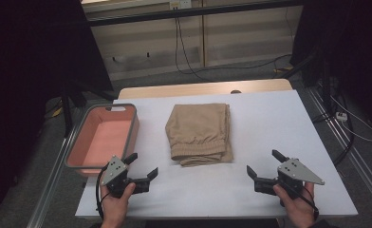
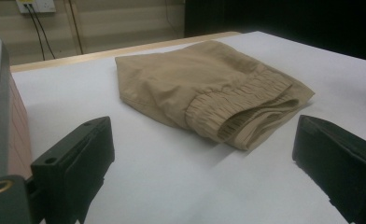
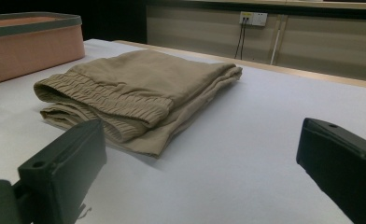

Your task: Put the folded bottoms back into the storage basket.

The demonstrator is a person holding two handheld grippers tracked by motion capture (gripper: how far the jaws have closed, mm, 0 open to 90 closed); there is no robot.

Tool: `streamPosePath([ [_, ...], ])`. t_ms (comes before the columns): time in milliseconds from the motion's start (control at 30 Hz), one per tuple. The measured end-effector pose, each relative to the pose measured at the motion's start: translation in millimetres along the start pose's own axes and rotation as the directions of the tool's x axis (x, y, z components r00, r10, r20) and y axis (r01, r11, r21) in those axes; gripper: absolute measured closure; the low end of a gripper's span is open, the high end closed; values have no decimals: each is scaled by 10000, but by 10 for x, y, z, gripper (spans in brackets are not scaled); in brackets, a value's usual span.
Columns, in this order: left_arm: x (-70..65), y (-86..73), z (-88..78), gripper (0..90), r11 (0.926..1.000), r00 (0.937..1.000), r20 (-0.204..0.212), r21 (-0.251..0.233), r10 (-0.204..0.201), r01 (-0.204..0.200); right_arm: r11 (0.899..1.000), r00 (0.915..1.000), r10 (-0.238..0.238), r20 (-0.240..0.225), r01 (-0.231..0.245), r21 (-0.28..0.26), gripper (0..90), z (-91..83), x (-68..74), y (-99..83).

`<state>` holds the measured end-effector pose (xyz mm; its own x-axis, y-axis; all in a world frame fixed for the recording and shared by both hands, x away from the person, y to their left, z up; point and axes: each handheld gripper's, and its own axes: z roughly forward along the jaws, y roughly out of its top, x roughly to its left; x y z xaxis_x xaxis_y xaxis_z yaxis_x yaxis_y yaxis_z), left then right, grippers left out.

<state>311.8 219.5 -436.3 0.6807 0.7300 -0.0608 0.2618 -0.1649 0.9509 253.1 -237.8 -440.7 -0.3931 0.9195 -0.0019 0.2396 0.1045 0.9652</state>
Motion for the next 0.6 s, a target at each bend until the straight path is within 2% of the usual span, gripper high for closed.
streamPosePath([
  [200,-11,-7,10,57,9999,10000,-14,116,12,-11,9999,9998,31,-184,-29,129,11,17,1,-6],
  [433,-6,-16,4,57,9998,9999,121,182,36,-38,9980,9979,-404,-514,429,467,10,61,58,-19],
  [600,-10,-21,-1,56,9997,9997,241,241,87,-93,9974,9964,-299,-787,349,627,15,114,126,-9],
])
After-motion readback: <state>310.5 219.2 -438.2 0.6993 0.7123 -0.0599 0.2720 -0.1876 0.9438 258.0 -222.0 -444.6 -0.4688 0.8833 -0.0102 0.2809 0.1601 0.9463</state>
